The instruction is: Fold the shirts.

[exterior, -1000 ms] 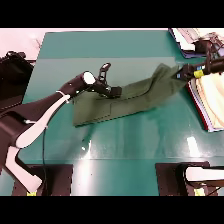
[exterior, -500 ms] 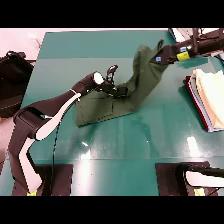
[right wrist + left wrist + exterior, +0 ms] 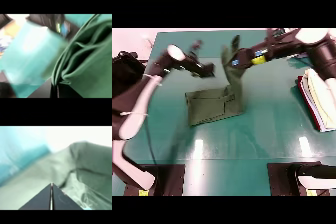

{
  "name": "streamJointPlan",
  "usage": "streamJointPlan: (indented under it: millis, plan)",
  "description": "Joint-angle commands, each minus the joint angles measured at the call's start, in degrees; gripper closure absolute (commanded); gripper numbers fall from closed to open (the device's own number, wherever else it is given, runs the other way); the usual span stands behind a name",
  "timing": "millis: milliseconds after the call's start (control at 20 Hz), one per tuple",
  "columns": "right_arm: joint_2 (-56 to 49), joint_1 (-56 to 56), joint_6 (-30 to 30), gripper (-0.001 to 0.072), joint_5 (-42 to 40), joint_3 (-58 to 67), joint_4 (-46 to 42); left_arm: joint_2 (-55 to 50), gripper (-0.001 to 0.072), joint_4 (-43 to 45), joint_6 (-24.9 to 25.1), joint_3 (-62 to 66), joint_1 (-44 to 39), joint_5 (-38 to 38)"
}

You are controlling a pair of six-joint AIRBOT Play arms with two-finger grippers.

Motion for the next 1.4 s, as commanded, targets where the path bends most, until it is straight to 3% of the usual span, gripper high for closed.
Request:
streamJointPlan:
  millis: [0, 100, 150, 300, 600, 700, 900, 1250, 1300, 1350]
  plan:
    - [-6.29, 9.79, -5.33, 0.0686, -9.4, 0.09, 9.33, 10.71, 0.0682, 5.18, 0.26, 0.63, 10.75, -3.3]
    - [-10.78, 14.99, -10.49, 0.0357, -14.86, 0.55, 14.25, 15.74, 0.0682, 6.08, 0.26, 0.63, 15.08, -3.39]
    - [-12.85, 16.5, -10.49, 0.0326, -15.1, 2.14, 13.14, 17.44, 0.0682, 6.1, 0.26, 0.63, 16.44, -3.41]
    - [-13.79, 14.34, -10.12, 0.0328, -13.14, 2.78, 9.73, 20.22, 0.0682, 7.37, 1.88, 0.61, 17.51, -4.24]
    - [-5.7, -5.01, -1.88, 0.0323, -5.18, -16.37, -7.1, 19.78, 0.0682, 7.41, 3.41, 0.33, 14.34, -5.68]
    - [-5.6, -12.39, -1.77, 0.0112, -4.02, -22.51, -6.62, 19.45, 0.0682, 7.54, 4.98, 0.33, 12.28, -5.62]
    - [-10.45, -18.4, -1.84, 0.0121, -4.24, -28.09, 2.29, 18.36, 0.0682, 7.74, 6.23, 0.28, 8.66, -5.16]
    - [-22.25, -9.05, -3.82, 0.0123, -6.36, -21.64, 13.16, 16.81, 0.0681, 7.56, 6.14, 0.26, 7.87, -5.68]
    - [-23.91, -7.17, -3.98, 0.0137, -6.34, -19.41, 14.16, 16.79, 0.0681, 7.17, 5.86, 0.26, 7.87, -5.66]
    - [-25.44, -5.18, -4.04, 0.0228, -6.45, -17.09, 14.01, 16.76, 0.0681, 6.64, 5.79, 0.26, 7.87, -5.66]
